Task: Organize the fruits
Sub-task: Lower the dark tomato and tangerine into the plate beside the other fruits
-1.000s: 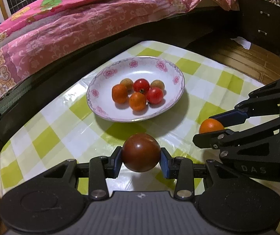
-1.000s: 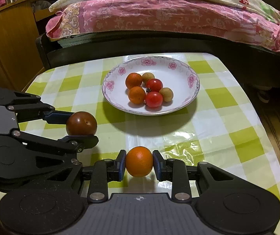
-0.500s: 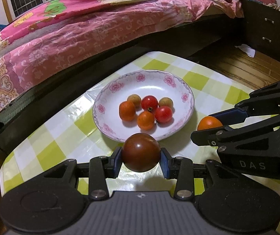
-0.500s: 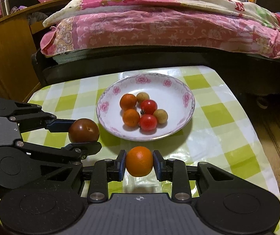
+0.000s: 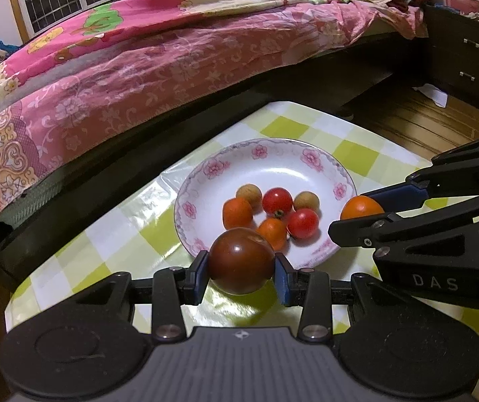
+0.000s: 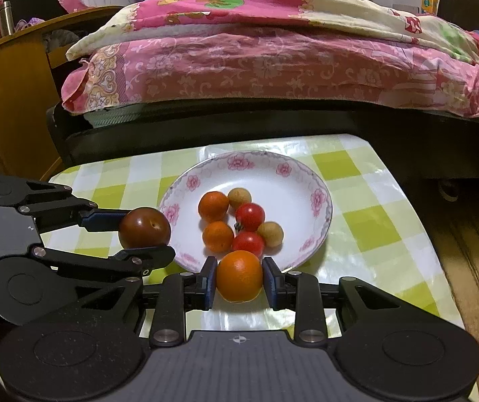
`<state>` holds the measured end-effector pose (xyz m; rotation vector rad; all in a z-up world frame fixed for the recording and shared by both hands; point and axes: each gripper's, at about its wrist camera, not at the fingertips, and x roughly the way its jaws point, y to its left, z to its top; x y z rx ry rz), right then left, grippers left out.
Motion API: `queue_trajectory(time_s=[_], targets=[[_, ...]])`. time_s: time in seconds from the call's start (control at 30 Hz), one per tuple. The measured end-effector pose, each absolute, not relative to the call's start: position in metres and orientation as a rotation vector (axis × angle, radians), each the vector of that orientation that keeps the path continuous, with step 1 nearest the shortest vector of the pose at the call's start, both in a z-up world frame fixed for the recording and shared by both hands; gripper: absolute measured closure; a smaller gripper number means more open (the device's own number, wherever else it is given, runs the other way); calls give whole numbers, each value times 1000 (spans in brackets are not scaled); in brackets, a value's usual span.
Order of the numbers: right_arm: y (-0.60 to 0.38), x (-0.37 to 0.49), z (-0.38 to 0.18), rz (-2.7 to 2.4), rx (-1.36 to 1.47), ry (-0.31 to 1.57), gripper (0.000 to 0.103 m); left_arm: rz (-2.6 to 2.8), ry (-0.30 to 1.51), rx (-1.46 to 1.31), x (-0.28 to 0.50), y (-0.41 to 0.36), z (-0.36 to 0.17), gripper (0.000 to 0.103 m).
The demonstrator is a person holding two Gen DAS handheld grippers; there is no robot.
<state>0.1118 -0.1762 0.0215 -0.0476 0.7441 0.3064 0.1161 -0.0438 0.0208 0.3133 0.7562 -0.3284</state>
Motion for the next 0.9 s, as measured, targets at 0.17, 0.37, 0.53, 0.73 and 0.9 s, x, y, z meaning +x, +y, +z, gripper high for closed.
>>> queue_trajectory(time_s=[0.17, 0.37, 0.53, 0.73, 0.9], targets=[[-177, 121, 23, 297, -48, 735, 77, -321, 745, 315, 126, -46, 23, 57], [-179, 131, 25, 288, -52, 725, 76, -313, 736, 317, 135, -49, 24, 57], [-180, 137, 24, 286, -52, 724, 76, -304, 735, 317, 141, -50, 23, 57], [-181, 145, 22, 286, -51, 723, 76, -294, 734, 310, 149, -49, 21, 57], [-181, 153, 22, 293, -53, 721, 76, -282, 741, 290, 158, -46, 19, 57]])
